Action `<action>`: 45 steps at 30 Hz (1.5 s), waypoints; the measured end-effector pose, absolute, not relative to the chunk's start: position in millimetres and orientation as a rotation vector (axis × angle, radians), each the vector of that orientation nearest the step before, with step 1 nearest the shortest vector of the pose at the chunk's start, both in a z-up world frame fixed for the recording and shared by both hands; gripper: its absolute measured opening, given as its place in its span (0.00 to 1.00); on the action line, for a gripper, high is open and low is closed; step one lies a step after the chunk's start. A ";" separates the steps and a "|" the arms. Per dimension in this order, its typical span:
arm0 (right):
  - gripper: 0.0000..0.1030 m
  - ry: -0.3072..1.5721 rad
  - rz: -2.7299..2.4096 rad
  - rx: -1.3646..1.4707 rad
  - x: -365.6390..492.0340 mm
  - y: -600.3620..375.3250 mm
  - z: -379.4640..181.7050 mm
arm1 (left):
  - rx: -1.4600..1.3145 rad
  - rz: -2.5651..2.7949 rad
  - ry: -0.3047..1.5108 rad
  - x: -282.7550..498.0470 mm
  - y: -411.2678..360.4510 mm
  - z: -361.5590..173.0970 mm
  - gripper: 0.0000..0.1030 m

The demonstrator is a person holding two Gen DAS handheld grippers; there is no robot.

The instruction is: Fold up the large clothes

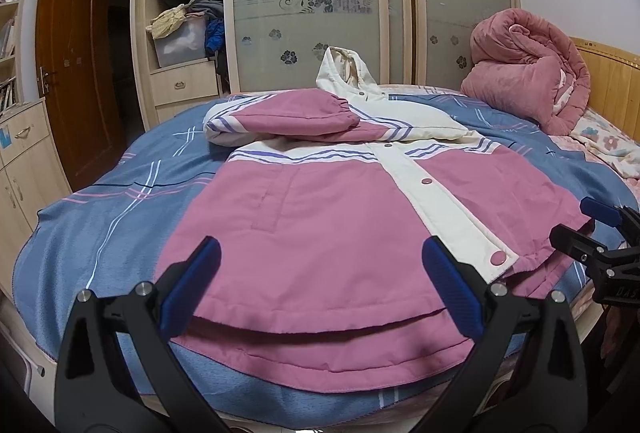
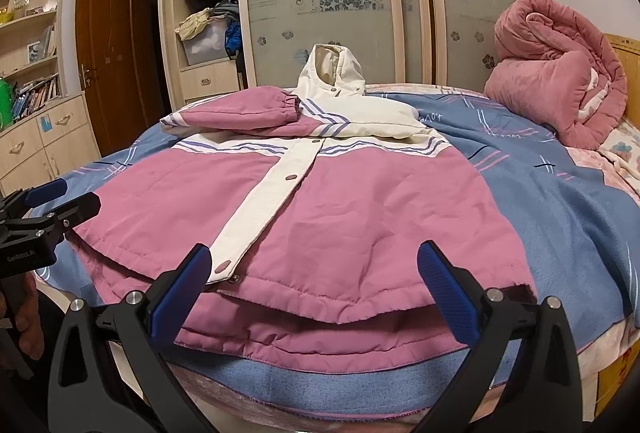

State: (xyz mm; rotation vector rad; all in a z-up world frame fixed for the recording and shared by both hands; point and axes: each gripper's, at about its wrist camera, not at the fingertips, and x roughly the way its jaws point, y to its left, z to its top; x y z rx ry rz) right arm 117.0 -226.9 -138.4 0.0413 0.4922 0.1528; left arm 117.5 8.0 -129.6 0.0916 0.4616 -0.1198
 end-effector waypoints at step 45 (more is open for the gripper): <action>0.24 0.903 0.332 0.889 549.9 -158.6 -181.1 | -0.046 -0.164 0.432 119.8 62.6 -115.6 0.98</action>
